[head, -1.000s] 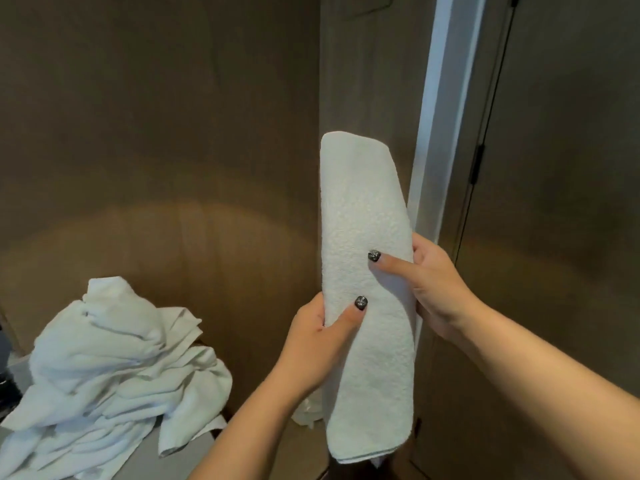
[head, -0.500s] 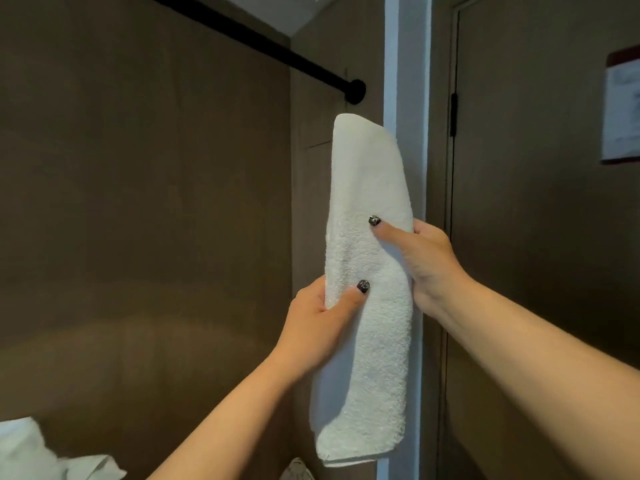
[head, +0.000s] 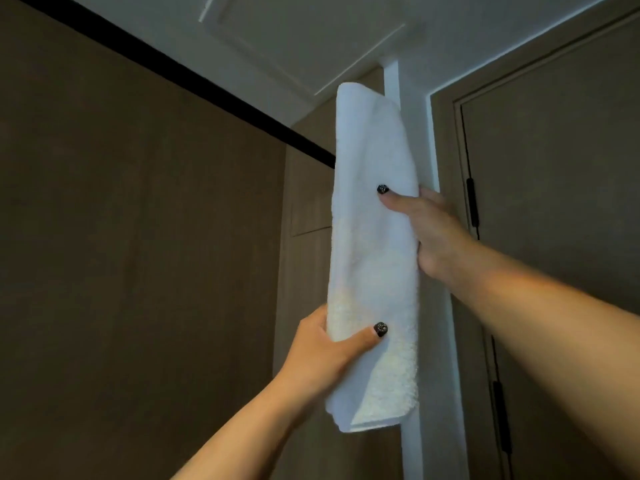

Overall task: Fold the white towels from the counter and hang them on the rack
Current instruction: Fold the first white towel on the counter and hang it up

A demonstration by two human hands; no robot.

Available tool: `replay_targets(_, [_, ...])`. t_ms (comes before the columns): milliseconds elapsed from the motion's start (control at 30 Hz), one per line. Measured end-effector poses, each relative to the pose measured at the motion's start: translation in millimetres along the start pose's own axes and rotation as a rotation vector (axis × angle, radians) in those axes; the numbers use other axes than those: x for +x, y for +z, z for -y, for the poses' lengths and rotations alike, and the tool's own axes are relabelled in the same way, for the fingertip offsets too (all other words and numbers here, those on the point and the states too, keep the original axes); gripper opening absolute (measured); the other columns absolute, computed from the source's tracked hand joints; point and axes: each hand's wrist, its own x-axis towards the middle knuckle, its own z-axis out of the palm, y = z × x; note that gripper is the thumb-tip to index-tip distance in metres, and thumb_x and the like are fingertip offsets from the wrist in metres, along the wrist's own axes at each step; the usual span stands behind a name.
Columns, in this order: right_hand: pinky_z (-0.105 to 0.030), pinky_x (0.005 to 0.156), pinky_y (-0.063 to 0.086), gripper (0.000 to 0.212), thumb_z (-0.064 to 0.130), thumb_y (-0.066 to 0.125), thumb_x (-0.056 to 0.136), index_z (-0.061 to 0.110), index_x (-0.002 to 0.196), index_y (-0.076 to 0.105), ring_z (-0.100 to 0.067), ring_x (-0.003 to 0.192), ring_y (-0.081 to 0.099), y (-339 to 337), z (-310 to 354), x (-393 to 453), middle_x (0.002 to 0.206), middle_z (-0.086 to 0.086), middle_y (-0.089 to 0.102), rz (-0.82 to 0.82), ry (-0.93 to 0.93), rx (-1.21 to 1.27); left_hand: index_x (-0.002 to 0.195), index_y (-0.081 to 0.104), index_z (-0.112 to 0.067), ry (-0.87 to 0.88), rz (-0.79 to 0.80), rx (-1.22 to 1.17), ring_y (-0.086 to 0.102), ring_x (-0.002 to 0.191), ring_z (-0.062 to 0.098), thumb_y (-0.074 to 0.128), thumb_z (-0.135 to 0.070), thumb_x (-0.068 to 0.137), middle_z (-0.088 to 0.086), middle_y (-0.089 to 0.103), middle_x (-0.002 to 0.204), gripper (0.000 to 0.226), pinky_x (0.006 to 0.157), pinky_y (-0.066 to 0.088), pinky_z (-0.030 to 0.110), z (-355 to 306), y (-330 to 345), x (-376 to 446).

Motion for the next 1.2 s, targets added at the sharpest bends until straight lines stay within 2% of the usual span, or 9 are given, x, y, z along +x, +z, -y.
replay_targets(133, [-0.039,0.076,0.060,0.024,0.014,0.077,0.082,0.008,0.104,0.070,-0.023,0.089,0.073,3.2,-0.3,59.2,0.099,-0.007,0.076,0.027,-0.061,0.013,0.110,0.067,-0.016,0.113,-0.147,0.024,0.073,0.091,0.016,0.084,-0.025,0.077,-0.001,0.076,0.100,0.038,0.082,0.060,0.038,-0.7,-0.4,56.7])
replay_targets(367, [-0.037,0.072,0.061,0.020,0.014,0.076,0.084,0.006,0.101,0.069,-0.021,0.081,0.074,16.2,1.9,146.9,0.094,-0.008,0.076,0.068,-0.141,0.104,0.096,0.068,-0.025,0.394,-0.255,0.223,0.072,0.082,0.003,0.077,-0.020,0.083,-0.010,0.076,0.091,0.017,0.068,0.058,0.021,-24.3,-18.6,139.3])
replay_targets(467, [-0.035,0.067,0.061,0.028,0.015,0.077,0.083,0.003,0.106,0.068,-0.022,0.079,0.074,20.5,-0.1,182.1,0.094,-0.010,0.075,0.120,-0.180,0.142,0.104,0.065,-0.026,0.445,-0.307,0.326,0.072,0.088,0.006,0.081,-0.027,0.079,-0.008,0.074,0.098,0.029,0.076,0.060,0.030,-29.1,-25.3,170.0])
replay_targets(600, [-0.035,0.066,0.062,0.033,0.017,0.078,0.083,0.002,0.110,0.066,-0.023,0.081,0.073,26.3,-0.8,217.6,0.098,-0.011,0.074,0.140,-0.198,0.160,0.117,0.057,-0.031,0.431,-0.294,0.435,0.068,0.093,0.000,0.087,-0.032,0.071,-0.013,0.069,0.107,0.055,0.075,0.059,0.023,-32.5,-30.9,195.6])
replay_targets(800, [-0.041,0.076,0.061,0.040,0.021,0.079,0.081,0.003,0.115,0.065,-0.026,0.085,0.072,36.2,-25.2,275.9,0.101,-0.011,0.072,0.148,-0.190,0.167,0.119,0.056,-0.029,0.430,-0.362,0.537,0.068,0.099,0.006,0.087,-0.024,0.072,-0.010,0.069,0.111,0.056,0.083,0.060,0.032,-20.4,-43.7,228.2])
replay_targets(900, [-0.037,0.077,0.059,0.044,0.024,0.077,0.082,0.004,0.119,0.063,-0.024,0.088,0.069,45.9,-40.6,294.0,0.106,-0.009,0.070,0.143,-0.220,0.108,0.114,0.058,-0.031,0.459,-0.421,0.578,0.069,0.095,0.003,0.086,-0.022,0.074,-0.010,0.070,0.108,0.050,0.080,0.060,0.030,-11.4,-49.7,234.8])
replay_targets(1033, [-0.023,0.071,0.050,0.054,0.011,0.064,0.088,0.025,0.138,0.049,-0.016,0.103,0.058,57.2,-42.0,305.4,0.125,0.006,0.052,0.116,-0.501,-0.201,0.114,0.060,-0.029,0.506,-0.433,0.593,0.070,0.095,0.006,0.084,-0.023,0.077,-0.009,0.071,0.107,0.045,0.081,0.060,0.033,-4.8,-58.5,242.4])
replay_targets(1133, [-0.023,0.079,0.052,0.033,0.003,0.051,0.090,0.027,0.102,0.071,-0.014,0.102,0.060,59.6,-35.8,305.7,0.119,0.003,0.062,0.166,-0.621,-0.459,0.114,0.061,-0.029,0.538,-0.431,0.599,0.070,0.096,0.007,0.084,-0.026,0.077,-0.009,0.071,0.106,0.044,0.082,0.060,0.036,0.2,-60.0,247.5])
replay_targets(1200, [-0.018,0.070,0.049,0.029,0.008,0.048,0.094,0.022,0.077,0.066,-0.011,0.084,0.059,58.7,-35.6,305.1,0.093,0.003,0.064,0.248,-0.614,-0.543,0.115,0.061,-0.028,0.570,-0.433,0.596,0.070,0.096,0.005,0.084,-0.025,0.077,-0.010,0.072,0.105,0.044,0.082,0.060,0.034,4.6,-62.0,251.2])
